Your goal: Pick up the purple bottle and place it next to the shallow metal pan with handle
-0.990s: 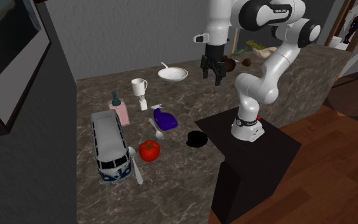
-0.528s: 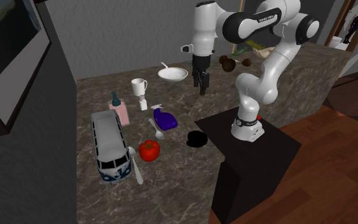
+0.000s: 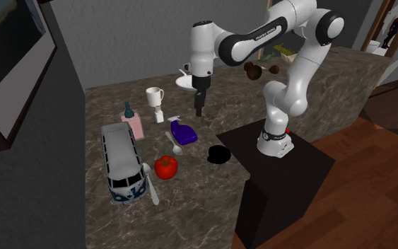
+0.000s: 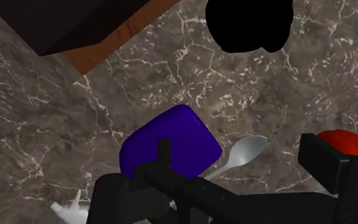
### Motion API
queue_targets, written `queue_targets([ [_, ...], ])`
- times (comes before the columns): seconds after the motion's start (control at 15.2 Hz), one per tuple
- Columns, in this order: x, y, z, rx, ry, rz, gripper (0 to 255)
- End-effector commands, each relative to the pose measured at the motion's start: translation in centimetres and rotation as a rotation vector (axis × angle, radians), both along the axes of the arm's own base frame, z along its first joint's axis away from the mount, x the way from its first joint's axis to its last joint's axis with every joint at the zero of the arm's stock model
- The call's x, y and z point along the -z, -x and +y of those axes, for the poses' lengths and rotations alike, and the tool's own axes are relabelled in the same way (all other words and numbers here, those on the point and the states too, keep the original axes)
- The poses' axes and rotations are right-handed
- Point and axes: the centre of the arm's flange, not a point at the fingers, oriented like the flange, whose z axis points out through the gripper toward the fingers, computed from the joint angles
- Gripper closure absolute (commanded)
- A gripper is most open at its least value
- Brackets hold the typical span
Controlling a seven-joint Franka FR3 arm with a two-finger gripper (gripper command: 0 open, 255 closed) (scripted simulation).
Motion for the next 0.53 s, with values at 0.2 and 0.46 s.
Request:
queue_targets([
  [0.2, 3.8, -3.3, -4.2, 0.242, -0.009, 0.005, 0],
  [0.46, 6.9, -5.1, -8.0, 0.433, -0.016, 0.011, 0],
])
